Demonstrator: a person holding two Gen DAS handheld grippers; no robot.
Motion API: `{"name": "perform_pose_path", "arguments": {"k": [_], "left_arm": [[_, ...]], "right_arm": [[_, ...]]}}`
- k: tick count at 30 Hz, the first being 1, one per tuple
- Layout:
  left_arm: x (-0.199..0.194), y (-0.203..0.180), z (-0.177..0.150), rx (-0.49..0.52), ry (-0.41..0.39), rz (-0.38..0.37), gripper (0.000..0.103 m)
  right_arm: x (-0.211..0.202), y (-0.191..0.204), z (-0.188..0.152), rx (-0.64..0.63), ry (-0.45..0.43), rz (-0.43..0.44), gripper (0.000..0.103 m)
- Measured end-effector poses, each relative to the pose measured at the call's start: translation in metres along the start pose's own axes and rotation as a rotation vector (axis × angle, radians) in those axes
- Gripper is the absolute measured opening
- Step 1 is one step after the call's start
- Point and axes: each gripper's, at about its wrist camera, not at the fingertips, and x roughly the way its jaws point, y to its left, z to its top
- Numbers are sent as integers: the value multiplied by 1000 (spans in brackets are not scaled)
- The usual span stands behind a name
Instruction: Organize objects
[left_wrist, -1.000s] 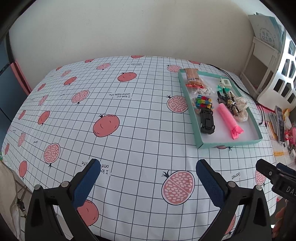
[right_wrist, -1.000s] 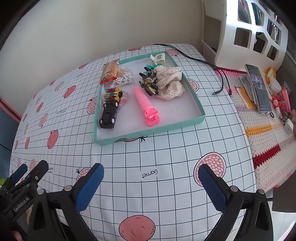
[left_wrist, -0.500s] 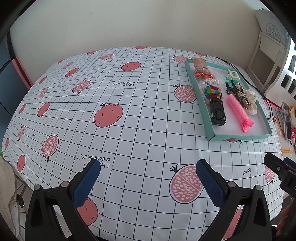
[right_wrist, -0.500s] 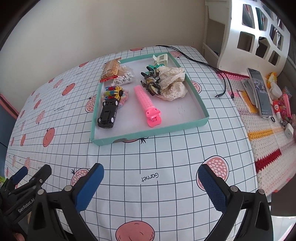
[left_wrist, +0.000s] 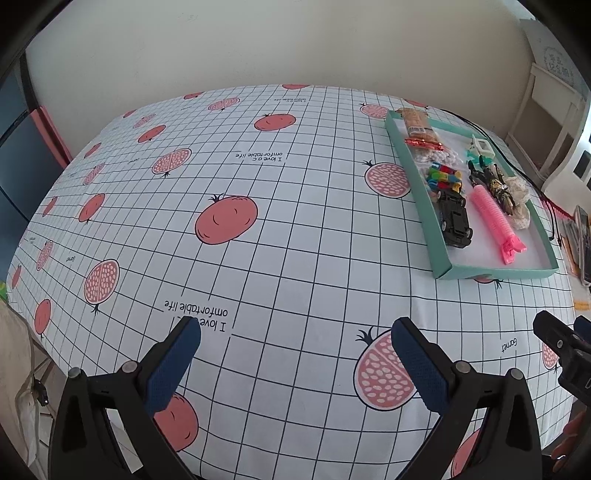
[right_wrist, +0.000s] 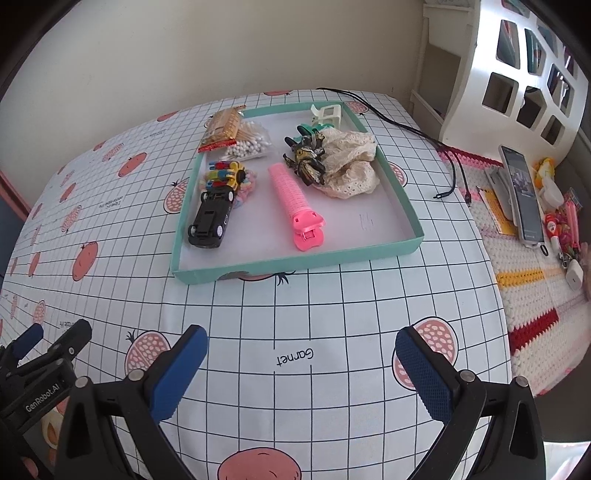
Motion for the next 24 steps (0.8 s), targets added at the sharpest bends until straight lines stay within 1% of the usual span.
{"name": "perform_pose_path", "arguments": {"k": [10, 24], "left_arm": [[7, 1, -2, 1, 15, 5, 103], [8, 3, -2, 1, 18, 1, 103]], "right_arm": [[7, 0, -3, -4, 31, -2, 103], [8, 2, -4, -18, 34, -4, 103]]}}
